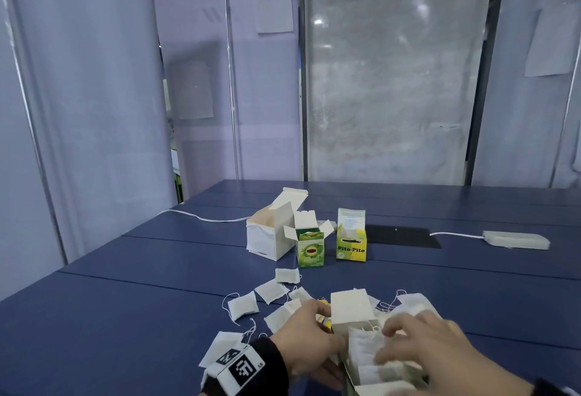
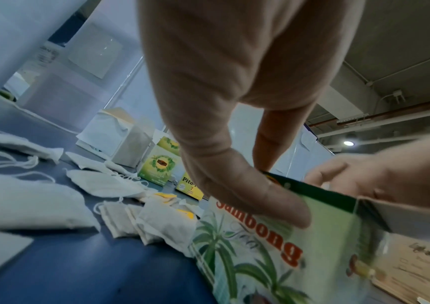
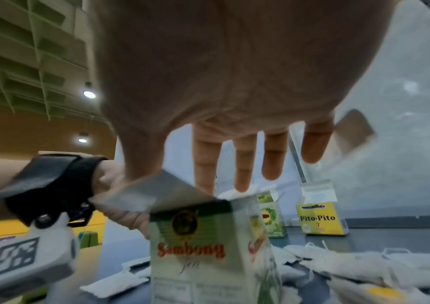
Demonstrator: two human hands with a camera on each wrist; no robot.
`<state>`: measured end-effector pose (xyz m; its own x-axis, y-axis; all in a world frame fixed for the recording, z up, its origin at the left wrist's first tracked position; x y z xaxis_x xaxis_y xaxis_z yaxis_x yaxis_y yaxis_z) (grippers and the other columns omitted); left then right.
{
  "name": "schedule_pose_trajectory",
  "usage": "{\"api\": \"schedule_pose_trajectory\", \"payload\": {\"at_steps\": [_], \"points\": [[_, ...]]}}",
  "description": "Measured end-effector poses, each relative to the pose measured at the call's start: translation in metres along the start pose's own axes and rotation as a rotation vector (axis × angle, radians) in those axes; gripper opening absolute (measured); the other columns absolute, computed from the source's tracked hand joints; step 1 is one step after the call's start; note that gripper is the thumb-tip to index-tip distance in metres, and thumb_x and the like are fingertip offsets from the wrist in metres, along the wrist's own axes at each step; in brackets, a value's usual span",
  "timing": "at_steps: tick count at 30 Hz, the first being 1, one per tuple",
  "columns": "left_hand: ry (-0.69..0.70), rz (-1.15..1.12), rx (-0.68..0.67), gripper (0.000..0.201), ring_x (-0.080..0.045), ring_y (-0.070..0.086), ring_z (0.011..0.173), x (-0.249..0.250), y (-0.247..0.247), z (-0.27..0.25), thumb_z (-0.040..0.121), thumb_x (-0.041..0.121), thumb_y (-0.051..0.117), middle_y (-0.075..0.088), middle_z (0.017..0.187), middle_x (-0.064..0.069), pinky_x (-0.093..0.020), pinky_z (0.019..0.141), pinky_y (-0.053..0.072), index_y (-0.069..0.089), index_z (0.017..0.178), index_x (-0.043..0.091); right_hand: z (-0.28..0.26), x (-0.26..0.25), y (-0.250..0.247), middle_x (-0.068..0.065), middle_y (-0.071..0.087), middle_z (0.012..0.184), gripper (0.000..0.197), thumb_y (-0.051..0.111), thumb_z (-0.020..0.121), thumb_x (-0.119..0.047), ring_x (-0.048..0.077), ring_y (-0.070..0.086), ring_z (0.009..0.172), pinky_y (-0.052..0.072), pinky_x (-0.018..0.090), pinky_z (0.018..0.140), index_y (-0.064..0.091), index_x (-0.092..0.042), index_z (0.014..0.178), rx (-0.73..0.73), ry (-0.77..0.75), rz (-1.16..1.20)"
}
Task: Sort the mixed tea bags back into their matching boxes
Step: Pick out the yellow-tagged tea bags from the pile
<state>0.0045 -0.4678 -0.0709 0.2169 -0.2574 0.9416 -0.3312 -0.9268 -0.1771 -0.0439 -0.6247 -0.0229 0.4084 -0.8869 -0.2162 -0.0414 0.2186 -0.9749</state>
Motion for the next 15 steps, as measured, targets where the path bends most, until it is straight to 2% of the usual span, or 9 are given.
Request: {"api": "schedule_pose_trajectory", "payload": {"at_steps": [2,3,5,7,8,9,10,12,15], "points": [[-0.026,-0.015,-0.035,0.043,-0.027,0.063,0.054,0.002,0.003,0.002,0.081,0.008,0.066,0.063,0.091,-0.01,-0.042,0.057,0.058,0.043,0.117,0.009,-0.001,-0.002,0.012,-0.029,0.028,0.128,0.041,0.054,0.085,-0.043,0.002,0.026,0.119,0.015,0.022,0.084,0.033,-0.072,0.106,-0.012,-0.059,-0.096],[-0.044,-0.032,-0.051,0.048,-0.027,0.063,0.055,0.003,0.003,0.003,0.075,0.01,0.069,0.065,0.086,-0.01,-0.041,0.057,0.058,0.044,0.117,0.008,0.0,0.004,0.017,-0.028,0.03,0.12,0.041,0.064,0.07,-0.051,-0.001,0.03,0.108,0.02,0.02,0.08,0.044,-0.065,0.103,-0.044,-0.042,-0.23],[-0.079,-0.097,-0.096,0.053,-0.029,0.063,0.053,0.007,0.004,0.006,0.07,0.005,0.067,0.065,0.074,-0.01,-0.038,0.053,0.058,0.044,0.118,0.004,0.0,0.012,0.006,-0.021,0.027,0.093,0.04,0.067,0.023,-0.071,-0.006,0.024,0.079,0.021,0.01,0.059,0.054,-0.059,0.059,0.036,0.047,-0.321],[-0.073,-0.163,-0.122,0.046,-0.03,0.061,0.05,0.016,0.003,0.012,0.079,-0.005,0.061,0.063,0.076,-0.016,-0.036,0.049,0.056,0.042,0.12,0.003,0.013,0.011,-0.005,-0.024,0.028,0.087,0.039,0.066,0.011,-0.067,-0.004,0.026,0.074,0.024,0.006,0.053,0.055,-0.054,0.046,0.142,-0.034,-0.386],[-0.05,-0.19,-0.106,0.042,-0.03,0.061,0.05,0.023,-0.002,0.018,0.083,-0.005,0.06,0.061,0.08,-0.019,-0.036,0.049,0.056,0.041,0.12,0.004,0.019,0.012,-0.009,-0.028,0.035,0.086,0.038,0.072,0.017,-0.064,-0.003,0.03,0.077,0.035,0.007,0.054,0.06,-0.05,0.051,0.125,-0.08,-0.313],[-0.025,-0.213,-0.075,0.041,-0.03,0.061,0.051,0.03,-0.009,0.024,0.086,-0.002,0.06,0.059,0.085,-0.021,-0.037,0.049,0.056,0.04,0.122,0.005,0.026,0.014,-0.016,-0.032,0.041,0.085,0.037,0.077,0.031,-0.064,-0.004,0.034,0.083,0.042,0.015,0.074,0.065,-0.046,0.062,0.106,-0.082,-0.201],[-0.002,-0.224,-0.042,0.041,-0.03,0.061,0.052,0.037,-0.018,0.03,0.088,0.002,0.061,0.059,0.088,-0.021,-0.037,0.05,0.056,0.04,0.122,0.007,0.037,0.02,-0.023,-0.035,0.043,0.086,0.032,0.076,0.049,-0.063,-0.004,0.035,0.09,0.035,0.02,0.088,0.066,-0.044,0.072,0.123,-0.064,-0.151],[0.052,-0.159,0.027,0.037,-0.028,0.061,0.054,0.05,-0.042,0.04,0.088,0.008,0.063,0.06,0.093,-0.019,-0.036,0.051,0.055,0.045,0.121,0.009,0.055,0.032,-0.039,-0.034,0.044,0.092,0.019,0.067,0.07,-0.06,-0.003,0.034,0.096,0.027,0.026,0.09,0.057,-0.043,0.07,0.186,-0.062,-0.119],[0.112,0.295,0.156,0.023,-0.018,0.059,0.06,0.054,-0.089,0.054,0.089,0.014,0.059,0.062,0.097,-0.01,-0.026,0.049,0.05,0.055,0.111,0.013,0.093,0.065,-0.059,-0.027,0.05,0.094,0.02,0.069,0.077,-0.049,0.005,0.039,0.093,0.036,0.032,0.084,0.054,-0.043,0.066,0.275,0.06,-0.12]]}}
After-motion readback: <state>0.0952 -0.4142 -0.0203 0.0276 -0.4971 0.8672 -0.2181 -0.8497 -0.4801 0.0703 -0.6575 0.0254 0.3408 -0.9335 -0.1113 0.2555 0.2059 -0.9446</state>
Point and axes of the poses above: each hand's wrist, its own z-axis towards the middle knuckle, its own y-axis out of the palm, x = y × z, the point moved 6 cm from there along z, towards the middle knuckle
